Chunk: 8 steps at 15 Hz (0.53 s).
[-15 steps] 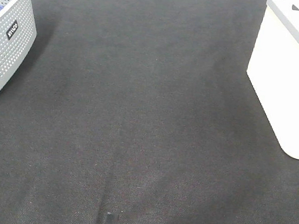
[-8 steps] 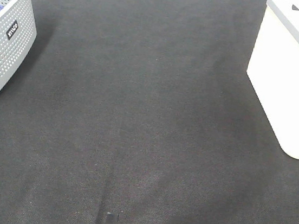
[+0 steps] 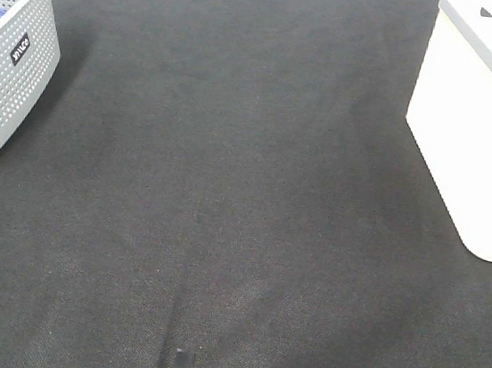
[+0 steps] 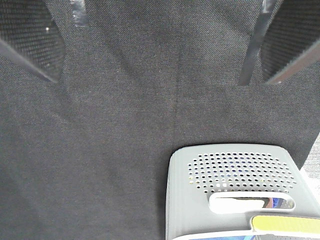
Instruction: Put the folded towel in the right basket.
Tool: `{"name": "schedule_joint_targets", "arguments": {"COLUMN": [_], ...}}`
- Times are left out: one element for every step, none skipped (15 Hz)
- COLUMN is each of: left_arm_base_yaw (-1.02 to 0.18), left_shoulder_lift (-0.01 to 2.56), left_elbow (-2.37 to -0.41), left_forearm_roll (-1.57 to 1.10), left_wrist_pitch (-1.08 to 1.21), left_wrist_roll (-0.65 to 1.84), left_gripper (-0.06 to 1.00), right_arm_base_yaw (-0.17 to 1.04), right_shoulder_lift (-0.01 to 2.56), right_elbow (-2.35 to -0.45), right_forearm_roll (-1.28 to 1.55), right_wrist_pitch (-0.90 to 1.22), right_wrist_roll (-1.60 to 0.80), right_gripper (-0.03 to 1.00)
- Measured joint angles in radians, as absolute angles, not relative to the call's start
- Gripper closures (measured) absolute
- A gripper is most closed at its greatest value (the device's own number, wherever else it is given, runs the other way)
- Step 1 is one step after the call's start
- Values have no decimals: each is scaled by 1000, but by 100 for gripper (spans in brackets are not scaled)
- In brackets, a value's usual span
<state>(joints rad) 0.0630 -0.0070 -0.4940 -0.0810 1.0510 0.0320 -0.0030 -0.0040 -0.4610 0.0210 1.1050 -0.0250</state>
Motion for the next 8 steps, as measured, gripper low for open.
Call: {"name": "schedule_joint_targets", "arguments": {"left_arm_base_yaw": [63,63,63,63,63,63,63,63], "left_shoulder_lift": [-7,-7,-7,-7,-7,-7,-7,-7], "left_elbow": [-494,-494,-494,-494,-494,-494,-494,-494], "left_forearm_roll": [-81,-81,-81,-81,-81,-81,-81,-81], "left_wrist_pitch": [1051,1051,1051,1051,1051,1051,1051,1051], "left_wrist_roll": [32,32,32,32,32,32,32,32], "left_gripper": [-5,-5,-5,-5,-5,-5,-5,-5], "right_arm_base_yaw": [-3,-3,-3,-3,-3,-3,-3,-3], "right_shoulder_lift": [-4,-4,-4,-4,-4,-4,-4,-4], "right_elbow": [-461,-461,-461,-461,-461,-461,-461,-461], "right_forearm_roll": [21,21,21,21,21,21,21,21], "right_wrist_pitch": [1105,1105,1105,1105,1105,1105,1105,1105], "right_wrist_roll": [-25,-25,-25,-25,-25,-25,-25,-25], "right_gripper": [-2,-2,-2,-2,-2,-2,-2,-2]}}
